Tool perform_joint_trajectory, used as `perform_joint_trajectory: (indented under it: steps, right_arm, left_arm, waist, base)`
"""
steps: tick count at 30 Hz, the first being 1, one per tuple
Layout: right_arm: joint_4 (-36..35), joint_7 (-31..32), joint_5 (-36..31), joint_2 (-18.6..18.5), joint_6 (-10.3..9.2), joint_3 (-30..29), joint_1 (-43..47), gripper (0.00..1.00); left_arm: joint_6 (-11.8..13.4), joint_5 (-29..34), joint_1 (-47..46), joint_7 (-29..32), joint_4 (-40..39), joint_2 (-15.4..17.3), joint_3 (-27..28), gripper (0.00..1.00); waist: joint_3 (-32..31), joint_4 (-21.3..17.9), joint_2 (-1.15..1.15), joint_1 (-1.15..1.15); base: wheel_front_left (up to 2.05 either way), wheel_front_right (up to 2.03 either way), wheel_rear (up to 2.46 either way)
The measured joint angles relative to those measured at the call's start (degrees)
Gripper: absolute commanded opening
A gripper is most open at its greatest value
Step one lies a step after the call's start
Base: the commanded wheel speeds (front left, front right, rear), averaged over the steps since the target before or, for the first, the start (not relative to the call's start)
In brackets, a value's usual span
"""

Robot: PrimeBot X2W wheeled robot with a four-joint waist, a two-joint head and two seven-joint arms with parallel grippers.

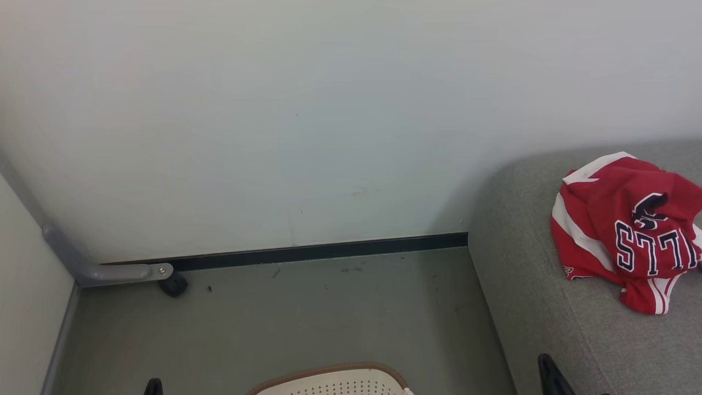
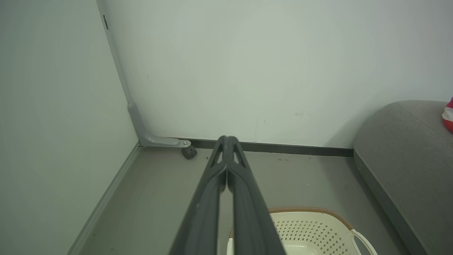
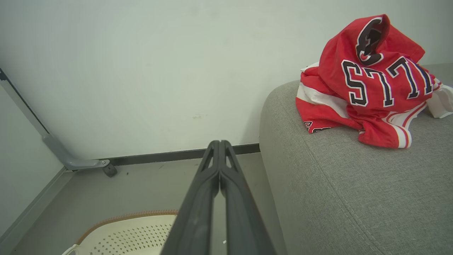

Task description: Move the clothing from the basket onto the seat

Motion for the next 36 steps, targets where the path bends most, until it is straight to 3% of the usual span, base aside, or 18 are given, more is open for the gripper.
perform_joint_trajectory:
  steps: [36]
  right_arm:
    - [1.74,8.92,31.38,1.38,3.32,-7.86,-2.4,0.0]
  left_arm:
    - [-5.14,-29.59,-4.61,7.44,3.72,-2.41,4.07,0.0]
  waist:
    - [0.38,0.61,0.0,0.01]
  base:
    - [0.0,0.0,0.0]
